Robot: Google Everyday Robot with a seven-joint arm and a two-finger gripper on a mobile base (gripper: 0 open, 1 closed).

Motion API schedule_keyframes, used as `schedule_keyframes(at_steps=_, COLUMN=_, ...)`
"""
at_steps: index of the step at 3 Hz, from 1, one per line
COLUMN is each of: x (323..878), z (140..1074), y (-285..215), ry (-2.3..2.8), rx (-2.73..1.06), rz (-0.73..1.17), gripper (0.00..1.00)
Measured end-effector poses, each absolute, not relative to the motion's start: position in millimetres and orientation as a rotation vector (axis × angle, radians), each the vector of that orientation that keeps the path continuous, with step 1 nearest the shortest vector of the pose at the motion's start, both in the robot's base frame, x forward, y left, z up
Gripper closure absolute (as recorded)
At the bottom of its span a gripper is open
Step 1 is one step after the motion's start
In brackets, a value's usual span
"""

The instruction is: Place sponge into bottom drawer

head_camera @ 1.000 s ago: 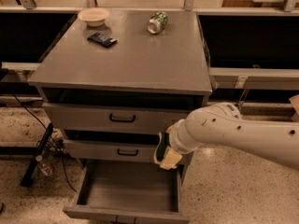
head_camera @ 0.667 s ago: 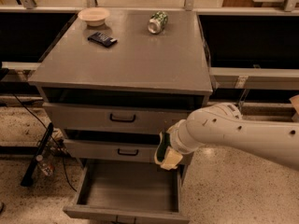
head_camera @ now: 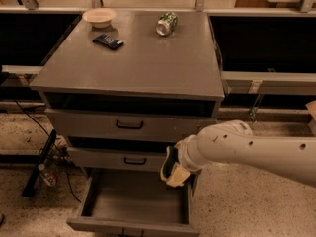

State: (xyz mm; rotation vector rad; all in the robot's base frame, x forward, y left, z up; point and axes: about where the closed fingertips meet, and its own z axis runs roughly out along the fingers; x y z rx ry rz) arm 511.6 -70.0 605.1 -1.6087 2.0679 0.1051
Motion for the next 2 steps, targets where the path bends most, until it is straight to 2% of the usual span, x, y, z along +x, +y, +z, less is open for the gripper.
schedule_keyframes(at_steps=2, x=505, z=526, y=-62, ry=2.151, rx=-1.595, rz=0.255, gripper=1.00)
